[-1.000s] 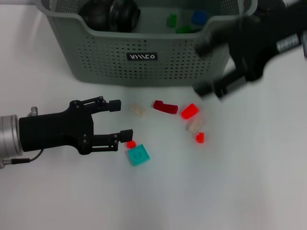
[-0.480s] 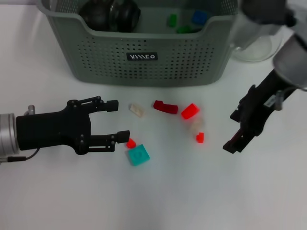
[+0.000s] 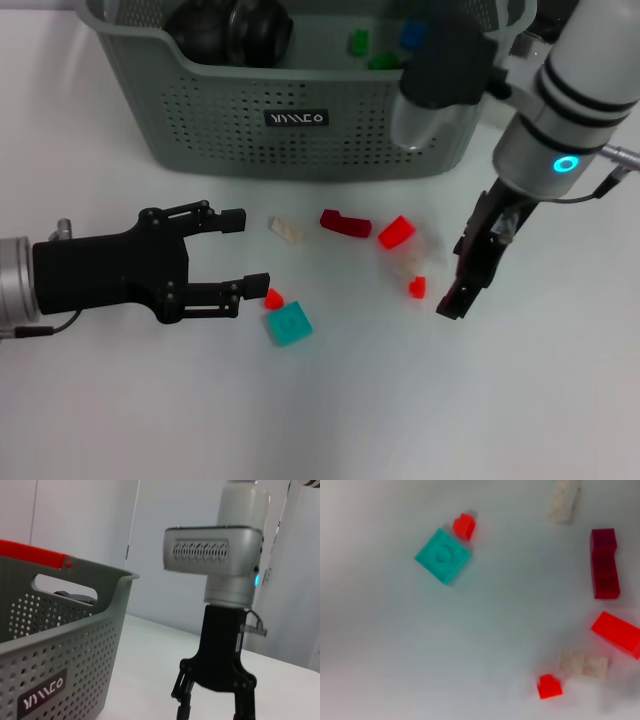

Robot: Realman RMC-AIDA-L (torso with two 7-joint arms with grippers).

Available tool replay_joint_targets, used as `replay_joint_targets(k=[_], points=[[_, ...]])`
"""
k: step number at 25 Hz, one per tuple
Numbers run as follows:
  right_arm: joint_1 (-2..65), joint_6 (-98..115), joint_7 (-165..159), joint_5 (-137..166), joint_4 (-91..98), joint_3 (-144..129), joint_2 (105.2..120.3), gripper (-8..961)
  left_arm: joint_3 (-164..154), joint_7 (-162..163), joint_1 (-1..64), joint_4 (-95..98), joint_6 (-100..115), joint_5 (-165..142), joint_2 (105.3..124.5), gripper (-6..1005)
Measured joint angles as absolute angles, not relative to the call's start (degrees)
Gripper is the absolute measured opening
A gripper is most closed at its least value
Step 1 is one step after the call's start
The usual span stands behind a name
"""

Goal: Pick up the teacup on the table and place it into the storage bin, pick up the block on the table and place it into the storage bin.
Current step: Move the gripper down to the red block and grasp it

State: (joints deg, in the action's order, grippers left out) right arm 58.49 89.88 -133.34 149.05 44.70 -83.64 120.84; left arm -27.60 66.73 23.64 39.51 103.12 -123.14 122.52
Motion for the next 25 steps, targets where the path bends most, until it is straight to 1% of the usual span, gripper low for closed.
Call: replay_joint_targets(k=[25], points=[[59.28, 79.89, -135.1, 139.98, 39.39, -94.22, 121.02, 915, -27.61, 66.69, 23.45, 39.15, 102.71, -123.14, 122.7, 846]])
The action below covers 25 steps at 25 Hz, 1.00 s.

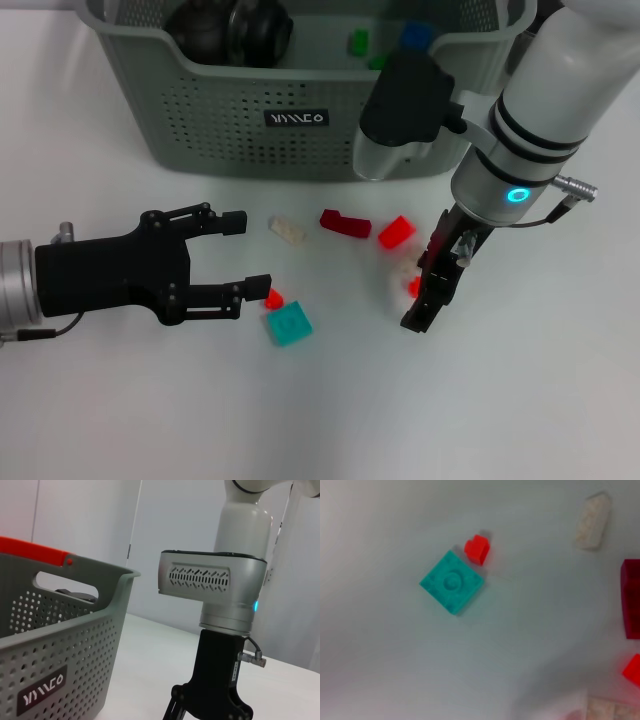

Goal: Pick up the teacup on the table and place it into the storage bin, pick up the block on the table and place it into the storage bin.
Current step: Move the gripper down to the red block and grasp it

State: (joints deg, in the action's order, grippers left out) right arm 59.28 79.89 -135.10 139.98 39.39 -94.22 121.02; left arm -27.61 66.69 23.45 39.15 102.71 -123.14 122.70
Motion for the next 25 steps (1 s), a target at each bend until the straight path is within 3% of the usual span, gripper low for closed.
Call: replay_joint_targets(k=[11, 17, 25], points=[[59.33, 79.06, -135.93, 138.6, 39.26, -95.81, 121.11, 915, -27.42, 66.44, 23.38, 39.11, 102.74, -123.13, 122.7, 846], [59.33, 78.49, -136.22, 138.6, 39.55, -96.45, 121.12, 796, -27.32, 66.44, 23.3, 39.11, 102.75, -123.13, 122.7, 846], [59.33, 77.64, -136.78, 138.71, 39.87, -97.93, 121.12, 563, -27.34, 66.44, 23.29, 39.11, 102.62, -123.13, 122.7, 846]])
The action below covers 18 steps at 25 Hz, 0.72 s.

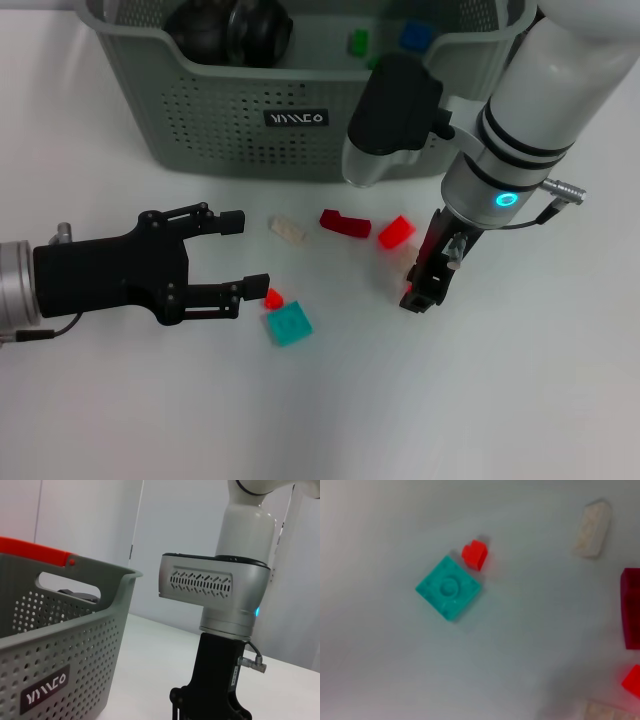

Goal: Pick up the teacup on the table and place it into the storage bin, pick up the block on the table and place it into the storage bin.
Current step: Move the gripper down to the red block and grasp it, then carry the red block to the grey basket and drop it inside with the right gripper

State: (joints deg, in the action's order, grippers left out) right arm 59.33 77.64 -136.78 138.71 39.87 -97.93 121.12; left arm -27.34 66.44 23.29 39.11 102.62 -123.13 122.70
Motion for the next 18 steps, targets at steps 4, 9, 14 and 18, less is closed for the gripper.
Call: replay_joint_targets(k=[4, 9, 14, 18], points=[[59.41, 77.6, -136.83, 138.85, 39.95, -98.16, 121.11, 382, -27.34, 66.44, 23.29, 39.11, 102.59, -123.13, 122.7, 846], [59.6, 77.6, -136.94, 138.94, 40.01, -98.56, 121.11, 306, -27.31, 66.44, 23.28, 39.11, 102.56, -123.13, 122.7, 846], [59.77, 77.61, -137.54, 138.95, 40.07, -100.2, 121.03, 267, -27.25, 66.44, 23.21, 39.11, 102.54, -123.13, 122.76, 846], [59.79, 77.61, -137.61, 138.92, 40.59, -100.46, 121.01, 242, -27.24, 66.45, 23.1, 39.11, 102.48, -123.13, 122.81, 845]])
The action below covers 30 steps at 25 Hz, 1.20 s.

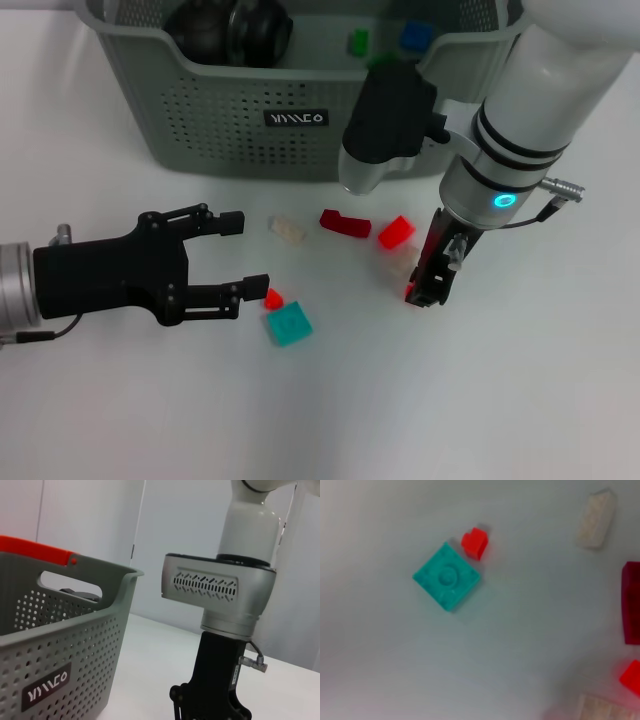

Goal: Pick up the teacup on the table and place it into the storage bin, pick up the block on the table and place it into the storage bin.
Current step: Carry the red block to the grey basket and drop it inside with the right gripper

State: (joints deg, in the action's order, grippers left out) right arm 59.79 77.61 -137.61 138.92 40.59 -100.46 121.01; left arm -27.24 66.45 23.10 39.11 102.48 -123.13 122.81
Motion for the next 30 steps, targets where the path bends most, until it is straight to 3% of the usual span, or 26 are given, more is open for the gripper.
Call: replay_joint_targets(k=[9, 16, 23, 30], points=[[57.04, 87.44, -138.17, 138.26, 56.8, -93.65, 120.43, 203, -27.24, 66.44, 22.54, 39.41, 102.88, -123.13, 122.89, 845], [59.33, 94.66, -139.21, 135.12, 73.0, -74.52, 120.25, 212, -27.25, 66.44, 22.32, 39.47, 103.09, -123.13, 122.83, 845], [63.78, 84.09, -141.42, 142.51, 72.22, -64.61, 120.01, 221, -27.23, 66.44, 22.32, 39.47, 103.86, -122.91, 122.79, 845], [68.82, 73.62, -142.36, 153.64, 56.55, -66.75, 120.1, 230, -27.25, 66.44, 22.68, 39.56, 104.41, -122.62, 122.68, 845]])
